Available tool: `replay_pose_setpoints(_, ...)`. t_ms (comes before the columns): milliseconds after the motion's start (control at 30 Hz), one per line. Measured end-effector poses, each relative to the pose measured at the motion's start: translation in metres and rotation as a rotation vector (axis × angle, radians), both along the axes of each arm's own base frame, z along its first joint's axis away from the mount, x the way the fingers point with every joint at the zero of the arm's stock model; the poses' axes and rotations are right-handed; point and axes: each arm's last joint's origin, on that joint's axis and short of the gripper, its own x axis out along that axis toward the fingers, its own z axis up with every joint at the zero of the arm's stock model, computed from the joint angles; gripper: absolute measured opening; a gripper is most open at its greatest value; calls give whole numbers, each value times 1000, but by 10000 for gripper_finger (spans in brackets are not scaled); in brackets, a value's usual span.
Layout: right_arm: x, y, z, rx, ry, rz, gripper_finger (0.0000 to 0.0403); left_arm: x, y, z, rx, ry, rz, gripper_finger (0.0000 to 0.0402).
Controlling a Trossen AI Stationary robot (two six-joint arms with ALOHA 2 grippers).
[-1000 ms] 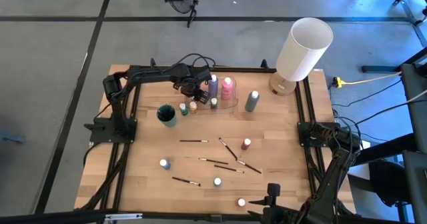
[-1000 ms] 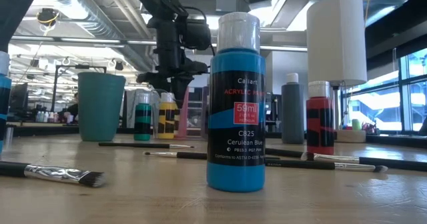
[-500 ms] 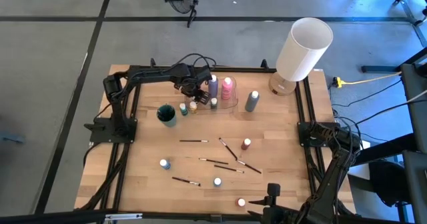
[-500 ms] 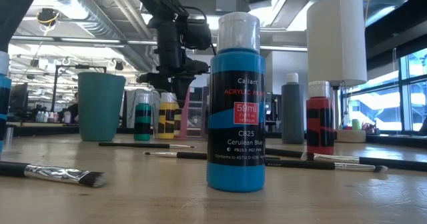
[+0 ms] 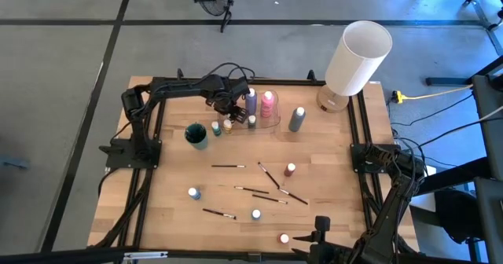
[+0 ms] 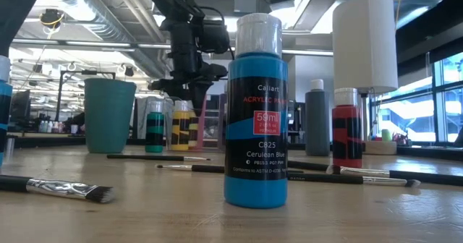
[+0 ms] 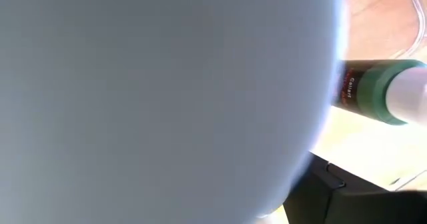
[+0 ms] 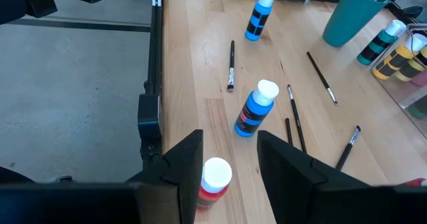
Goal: Pick & Place Paint Supplies
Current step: Put the light yellow paint bottle into the transparent bin
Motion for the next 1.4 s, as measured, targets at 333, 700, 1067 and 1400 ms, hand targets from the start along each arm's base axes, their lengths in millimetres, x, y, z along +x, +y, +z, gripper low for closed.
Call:
replay_pose_setpoints(333,0,0,0,0,0,0,144,1,-3,-1,6,7,-17,204)
replay_pose_setpoints(700,0,0,0,0,0,0,144,1,-3,-1,24,20,-1,228)
replay_pose_setpoints(1067,0,0,0,0,0,0,144,3,-5,5,-12,-11,-16,228)
replay_pose_setpoints(1400,0,0,0,2,4,2,144,5,-5,10,-20,-21,-15,228)
